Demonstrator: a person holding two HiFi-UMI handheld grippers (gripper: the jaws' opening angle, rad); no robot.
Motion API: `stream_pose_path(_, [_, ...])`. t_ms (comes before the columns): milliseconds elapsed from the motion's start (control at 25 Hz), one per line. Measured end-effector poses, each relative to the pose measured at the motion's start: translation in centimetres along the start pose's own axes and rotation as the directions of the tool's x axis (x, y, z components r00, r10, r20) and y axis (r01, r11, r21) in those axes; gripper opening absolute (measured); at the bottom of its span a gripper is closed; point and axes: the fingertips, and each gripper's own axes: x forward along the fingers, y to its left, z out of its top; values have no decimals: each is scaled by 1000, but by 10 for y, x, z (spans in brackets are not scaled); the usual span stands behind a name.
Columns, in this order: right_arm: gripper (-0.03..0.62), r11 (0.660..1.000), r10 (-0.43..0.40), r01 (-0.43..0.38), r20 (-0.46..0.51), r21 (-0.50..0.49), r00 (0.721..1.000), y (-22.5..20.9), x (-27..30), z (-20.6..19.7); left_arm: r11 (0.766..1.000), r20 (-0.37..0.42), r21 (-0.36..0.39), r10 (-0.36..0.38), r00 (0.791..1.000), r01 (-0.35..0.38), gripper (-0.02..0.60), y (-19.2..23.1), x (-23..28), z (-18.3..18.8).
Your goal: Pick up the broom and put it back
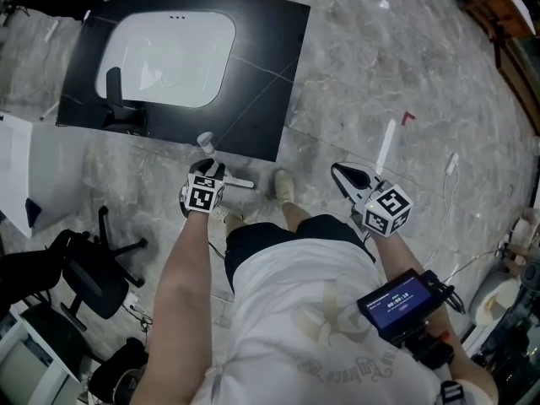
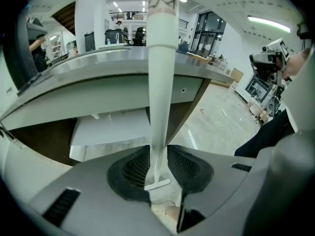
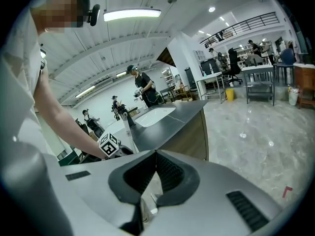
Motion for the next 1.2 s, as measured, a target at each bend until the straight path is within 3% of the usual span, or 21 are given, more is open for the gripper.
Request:
stream_pose_path(280, [17,991,130,-130,3,-43,992,-11,18,17,990,65,-126,65,996,-56,109,-16,-41,12])
stream_pose_path(560, [17,943,300,-302,-35,-143,953,31,45,31,974,145,-213,107,984,-75,108,-43,-86,8])
stream_pose_path(800, [17,911,362,-369,-70,-186,929,64,62,35,959,219,-273,133,967,-70,107,-65,-123,-10])
stream_pose_path(960, [17,895,379,-387,-77,-224,922,92,72,39,967,301,-239,166,939,-95,99,-70,-160,-18])
stream_pose_path(1200, [17,887,380,-381,-57,-260,923,137,73,44,959,433,-249,236,870,-136,80,-67,-226,-27])
